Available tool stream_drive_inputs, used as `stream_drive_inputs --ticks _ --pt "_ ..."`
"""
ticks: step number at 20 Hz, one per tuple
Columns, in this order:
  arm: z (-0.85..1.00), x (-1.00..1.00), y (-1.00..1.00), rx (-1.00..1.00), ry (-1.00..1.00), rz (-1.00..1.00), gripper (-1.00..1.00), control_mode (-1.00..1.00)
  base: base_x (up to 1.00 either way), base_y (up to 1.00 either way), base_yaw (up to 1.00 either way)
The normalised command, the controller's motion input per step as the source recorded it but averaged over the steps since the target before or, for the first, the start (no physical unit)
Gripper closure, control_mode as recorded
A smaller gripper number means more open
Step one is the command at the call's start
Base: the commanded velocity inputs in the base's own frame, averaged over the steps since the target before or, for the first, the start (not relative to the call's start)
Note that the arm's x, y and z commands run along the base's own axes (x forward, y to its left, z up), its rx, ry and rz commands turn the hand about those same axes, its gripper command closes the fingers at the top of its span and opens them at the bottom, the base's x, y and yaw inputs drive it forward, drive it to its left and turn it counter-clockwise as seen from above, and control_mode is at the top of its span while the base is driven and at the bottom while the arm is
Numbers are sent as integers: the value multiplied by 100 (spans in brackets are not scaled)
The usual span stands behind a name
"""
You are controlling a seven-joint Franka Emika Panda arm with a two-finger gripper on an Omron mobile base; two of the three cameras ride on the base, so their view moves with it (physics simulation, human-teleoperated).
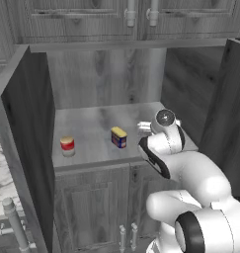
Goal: Stack two cans on top of the other two cans in the cabinet.
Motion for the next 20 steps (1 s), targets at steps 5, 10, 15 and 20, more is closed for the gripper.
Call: stream_drive_inputs --ticks 5,10,15,20 --pt "32 -17 -6 -1 -1 -15 100 -100 0 0 0" --pt "31 -11 -6 -1 0 -13 100 -100 0 0 0" --pt "15 -1 -25 -5 0 -9 100 -100 0 0 0" --pt "16 0 -25 -3 -1 -5 100 -100 0 0 0"
